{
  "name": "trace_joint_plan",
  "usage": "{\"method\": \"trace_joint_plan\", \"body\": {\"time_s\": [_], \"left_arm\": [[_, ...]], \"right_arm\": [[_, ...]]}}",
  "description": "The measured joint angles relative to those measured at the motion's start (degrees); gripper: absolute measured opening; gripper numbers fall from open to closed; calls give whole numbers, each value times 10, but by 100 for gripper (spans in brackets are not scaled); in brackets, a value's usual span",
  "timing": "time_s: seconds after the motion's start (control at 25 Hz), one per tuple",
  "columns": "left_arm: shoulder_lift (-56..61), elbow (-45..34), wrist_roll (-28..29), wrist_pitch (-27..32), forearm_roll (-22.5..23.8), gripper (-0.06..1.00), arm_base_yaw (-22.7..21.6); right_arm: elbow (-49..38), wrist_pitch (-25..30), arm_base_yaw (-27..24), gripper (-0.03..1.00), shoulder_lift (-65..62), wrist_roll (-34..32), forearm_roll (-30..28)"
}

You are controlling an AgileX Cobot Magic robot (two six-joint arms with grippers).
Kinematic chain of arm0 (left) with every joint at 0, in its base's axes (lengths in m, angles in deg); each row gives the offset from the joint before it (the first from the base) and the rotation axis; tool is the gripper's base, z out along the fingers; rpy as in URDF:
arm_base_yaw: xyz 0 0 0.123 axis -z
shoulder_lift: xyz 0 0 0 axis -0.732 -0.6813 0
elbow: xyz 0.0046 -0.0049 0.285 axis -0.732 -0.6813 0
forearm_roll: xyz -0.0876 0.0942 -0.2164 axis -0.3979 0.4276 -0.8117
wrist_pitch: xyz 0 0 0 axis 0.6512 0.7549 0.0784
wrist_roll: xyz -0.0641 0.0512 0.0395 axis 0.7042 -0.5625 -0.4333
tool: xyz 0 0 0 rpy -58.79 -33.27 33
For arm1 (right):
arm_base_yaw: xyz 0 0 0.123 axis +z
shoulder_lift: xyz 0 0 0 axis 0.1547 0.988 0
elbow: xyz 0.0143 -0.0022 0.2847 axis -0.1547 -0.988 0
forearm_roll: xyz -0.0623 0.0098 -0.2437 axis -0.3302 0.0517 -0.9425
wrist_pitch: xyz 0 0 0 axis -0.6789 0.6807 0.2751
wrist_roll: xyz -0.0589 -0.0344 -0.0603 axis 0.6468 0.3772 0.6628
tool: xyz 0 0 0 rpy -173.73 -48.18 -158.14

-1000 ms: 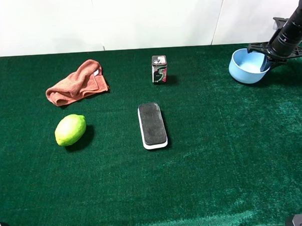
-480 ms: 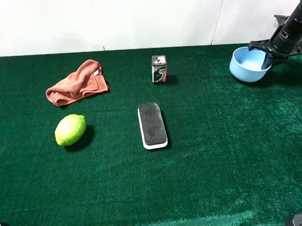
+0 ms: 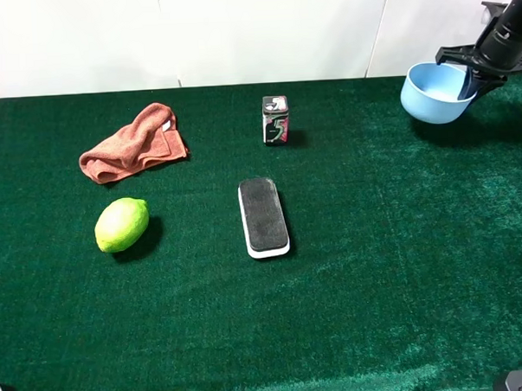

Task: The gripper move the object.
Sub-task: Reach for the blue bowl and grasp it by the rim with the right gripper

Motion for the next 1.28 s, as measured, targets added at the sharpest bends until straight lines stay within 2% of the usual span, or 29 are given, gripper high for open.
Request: {"method": "trace_joint_plan", "body": {"time_s": [0.56, 0.88, 1.28], "left_arm": [[0, 0, 0, 0, 0, 99, 0], [0, 0, 0, 0, 0, 99, 0], [0, 0, 0, 0, 0, 99, 0]], "right_arm": [[2, 91, 30, -3, -68, -15, -11], [-1, 91, 70, -3, -122, -41, -29], [-83, 92, 128, -3, -214, -68, -31]]}}
